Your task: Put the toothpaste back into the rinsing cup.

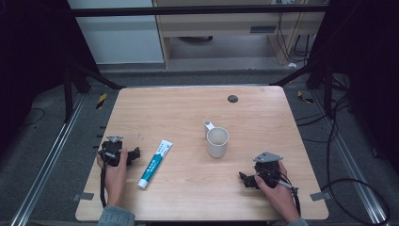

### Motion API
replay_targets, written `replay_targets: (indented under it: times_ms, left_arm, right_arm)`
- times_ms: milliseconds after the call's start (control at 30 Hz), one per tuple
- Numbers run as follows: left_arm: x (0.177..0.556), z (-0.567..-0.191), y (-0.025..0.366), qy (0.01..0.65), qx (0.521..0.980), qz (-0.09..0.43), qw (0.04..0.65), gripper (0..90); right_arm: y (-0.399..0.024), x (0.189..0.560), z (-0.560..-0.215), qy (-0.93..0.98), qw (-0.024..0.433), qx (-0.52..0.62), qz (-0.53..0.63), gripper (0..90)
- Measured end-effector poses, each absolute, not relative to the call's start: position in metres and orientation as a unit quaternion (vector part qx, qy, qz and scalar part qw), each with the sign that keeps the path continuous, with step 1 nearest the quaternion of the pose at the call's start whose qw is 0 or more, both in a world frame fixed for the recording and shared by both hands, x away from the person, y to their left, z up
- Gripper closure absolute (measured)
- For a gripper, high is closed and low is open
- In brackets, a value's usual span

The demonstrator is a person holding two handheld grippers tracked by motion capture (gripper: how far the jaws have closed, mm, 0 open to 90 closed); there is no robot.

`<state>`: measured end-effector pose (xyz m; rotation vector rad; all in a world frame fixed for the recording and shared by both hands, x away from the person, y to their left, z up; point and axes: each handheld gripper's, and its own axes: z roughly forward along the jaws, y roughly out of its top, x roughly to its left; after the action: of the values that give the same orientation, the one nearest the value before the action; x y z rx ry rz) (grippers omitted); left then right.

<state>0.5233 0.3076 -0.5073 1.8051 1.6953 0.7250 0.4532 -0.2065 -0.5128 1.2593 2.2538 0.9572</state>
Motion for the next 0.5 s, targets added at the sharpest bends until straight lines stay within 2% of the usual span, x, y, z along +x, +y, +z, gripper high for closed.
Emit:
replay_targets:
  times_ms: [233, 300, 500]
  left_arm:
    - [0.521, -0.507, 0.307, 0.624, 0.679, 0.268, 0.280, 0.0]
    - [0.519, -0.505, 0.308, 0.621, 0.680, 0.268, 0.283, 4.3]
    - [0.505, -0.487, 0.309, 0.599, 0.681, 0.291, 0.304, 2.3]
  right_arm:
    - [-0.207, 0.454, -0.513, 0.805, 0.192, 0.445, 0.342, 0.4]
    - [-0.207, 0.454, -0.513, 0.805, 0.192, 0.446, 0.342, 0.4]
    - [-0.207, 0.454, -0.513, 0.805, 0.193, 0.444, 0.342, 0.4]
